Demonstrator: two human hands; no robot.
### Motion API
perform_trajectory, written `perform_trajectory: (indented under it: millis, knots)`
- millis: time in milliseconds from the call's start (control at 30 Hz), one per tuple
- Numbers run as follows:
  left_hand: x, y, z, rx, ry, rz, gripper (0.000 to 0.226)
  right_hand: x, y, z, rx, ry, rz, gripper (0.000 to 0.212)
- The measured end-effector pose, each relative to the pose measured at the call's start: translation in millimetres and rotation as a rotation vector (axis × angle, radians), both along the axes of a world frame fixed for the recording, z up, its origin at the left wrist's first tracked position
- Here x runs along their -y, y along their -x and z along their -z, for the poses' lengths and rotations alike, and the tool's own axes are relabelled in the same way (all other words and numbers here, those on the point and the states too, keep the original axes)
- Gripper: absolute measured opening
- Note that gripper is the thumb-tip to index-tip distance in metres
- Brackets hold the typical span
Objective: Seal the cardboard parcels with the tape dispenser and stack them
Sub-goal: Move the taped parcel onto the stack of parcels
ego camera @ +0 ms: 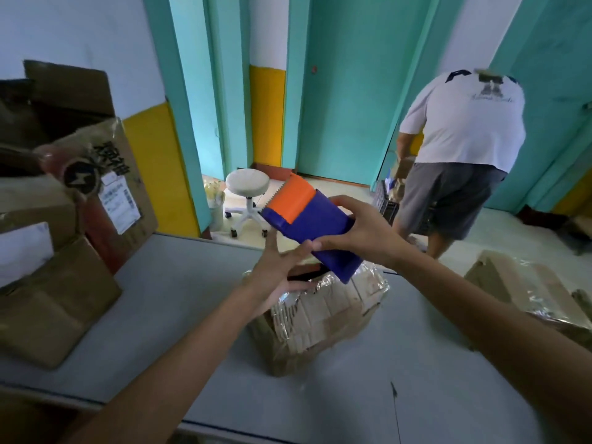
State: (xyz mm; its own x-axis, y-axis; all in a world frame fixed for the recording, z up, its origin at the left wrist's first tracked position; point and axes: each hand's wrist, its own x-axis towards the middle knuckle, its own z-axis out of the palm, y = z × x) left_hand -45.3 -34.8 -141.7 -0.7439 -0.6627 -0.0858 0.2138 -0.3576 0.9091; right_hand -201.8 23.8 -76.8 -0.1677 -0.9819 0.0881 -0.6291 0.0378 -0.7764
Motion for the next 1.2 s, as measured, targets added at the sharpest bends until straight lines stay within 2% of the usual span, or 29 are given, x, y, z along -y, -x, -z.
perform_trajectory:
  millis: [133,300,533,700,767,833,867,967,1033,1133,1200]
  knots:
    - [5.9,-5.7,2.7,-0.017,-0.022,0.003,0.101,10.4,-13.8,2.6,0.056,-0.048,-0.037,0.084]
    - [23.2,-16.3,3.4,-0.079,-0.052,0.010,0.100,13.6,-12.0,-5.9,0.209,-0.150,-0.262,0.059]
    - [31.0,-21.8,6.5,-0.045,0.038,0.018,0.102,16.7,-18.5,-4.6,0.245,-0.205,-0.262,0.039]
    - [37.4,-31.8,2.4,0.277,0.387,0.049,0.098,18.0,-13.9,-13.5,0.193,-0.246,-0.267,0.036]
    - [38.7,-39.4,4.1,0.518,0.606,0.011,0.096,15.1,-6.3,-19.1,0.184,-0.239,-0.256,0.035]
    - [31.5,-47.1,12.7,0.797,0.833,-0.112,0.098,11.9,3.7,-22.5,0.171,-0.236,-0.229,0.037]
    - [24.1,-48.4,19.1,0.875,0.888,-0.114,0.097,10.7,6.9,-23.9,0.180,-0.249,-0.214,0.037]
    - [3.3,-45.0,47.0,0.951,1.061,0.037,0.081,9.4,13.4,-21.6,0.186,-0.300,-0.206,0.037]
    - [11.7,-45.1,53.9,0.911,1.182,0.139,0.076,8.2,14.9,-20.1,0.179,-0.331,-0.221,0.042]
    - [42.9,-50.2,44.4,0.831,1.126,0.238,0.080,6.7,16.0,-23.4,0.159,-0.393,-0.253,0.042]
    - [57.3,-53.3,34.4,0.848,1.208,0.291,0.078,6.9,16.9,-25.6,0.126,-0.433,-0.273,0.039]
